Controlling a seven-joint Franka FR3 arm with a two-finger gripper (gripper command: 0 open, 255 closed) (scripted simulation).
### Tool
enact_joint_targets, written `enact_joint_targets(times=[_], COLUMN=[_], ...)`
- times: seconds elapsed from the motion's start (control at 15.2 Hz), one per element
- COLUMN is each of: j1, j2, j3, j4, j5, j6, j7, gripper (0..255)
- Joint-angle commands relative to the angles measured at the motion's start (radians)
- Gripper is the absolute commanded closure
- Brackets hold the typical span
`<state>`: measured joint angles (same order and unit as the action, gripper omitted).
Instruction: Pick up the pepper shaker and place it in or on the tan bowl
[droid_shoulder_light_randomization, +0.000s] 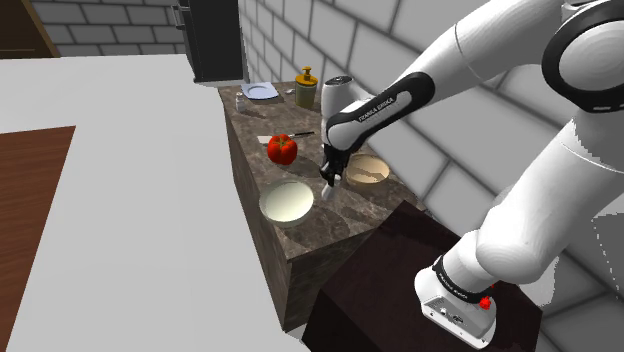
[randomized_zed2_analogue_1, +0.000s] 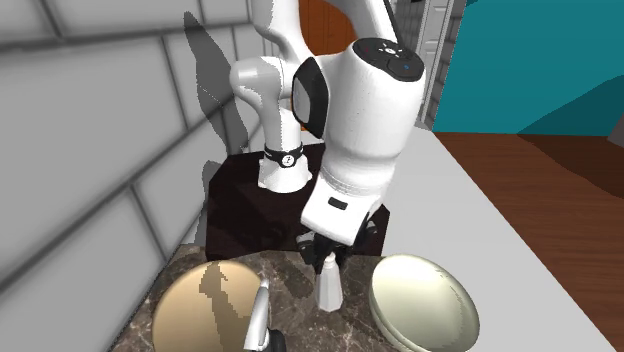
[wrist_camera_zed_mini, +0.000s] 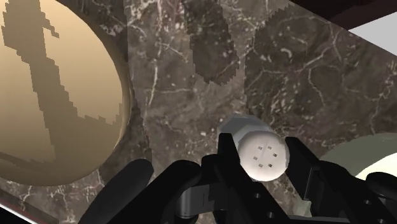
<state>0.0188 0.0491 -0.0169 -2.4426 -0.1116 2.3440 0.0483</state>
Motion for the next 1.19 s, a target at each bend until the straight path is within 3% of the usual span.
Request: enact_joint_targets(times=[0.0, 1.12], j1=[-0.001, 0.002], j2=[-0.019, -0.176], j3=[0.0, 0.002], j4=[0.009, 0.091], j5=[0.003, 0.018], j6=[-0.028, -0.266], j7=[-0.005, -0.027], gripper=[255, 255])
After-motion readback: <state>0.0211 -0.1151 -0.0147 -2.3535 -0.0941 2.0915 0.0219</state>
